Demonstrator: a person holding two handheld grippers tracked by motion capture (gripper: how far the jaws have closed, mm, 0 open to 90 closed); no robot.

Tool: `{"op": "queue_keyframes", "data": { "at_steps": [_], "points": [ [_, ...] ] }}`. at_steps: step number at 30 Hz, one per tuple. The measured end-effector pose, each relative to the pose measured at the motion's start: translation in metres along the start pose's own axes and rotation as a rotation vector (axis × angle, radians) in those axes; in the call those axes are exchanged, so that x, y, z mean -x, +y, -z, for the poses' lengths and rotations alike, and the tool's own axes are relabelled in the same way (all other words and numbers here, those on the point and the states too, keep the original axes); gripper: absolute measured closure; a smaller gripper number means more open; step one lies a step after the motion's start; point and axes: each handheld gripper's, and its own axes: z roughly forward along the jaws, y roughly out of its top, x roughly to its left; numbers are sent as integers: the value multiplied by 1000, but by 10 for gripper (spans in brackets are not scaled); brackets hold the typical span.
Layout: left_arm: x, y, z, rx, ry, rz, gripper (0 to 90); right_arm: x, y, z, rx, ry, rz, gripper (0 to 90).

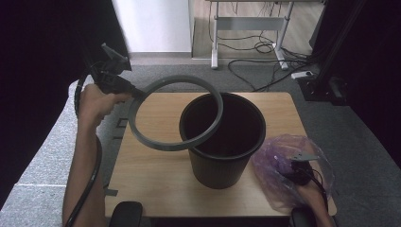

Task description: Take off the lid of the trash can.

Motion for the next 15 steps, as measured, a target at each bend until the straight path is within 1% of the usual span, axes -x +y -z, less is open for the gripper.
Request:
{"op": "queue_keyframes", "data": {
  "at_steps": [3,7,15],
  "points": [
    [-10,-7,4,6,6,15,800,0,0,0,0,0,0,71],
    [-23,-17,9,15,29,37,799,0,0,0,1,0,2,72],
    [-47,-36,19,34,55,85,798,0,0,0,1,1,3,72]
  ]
}}
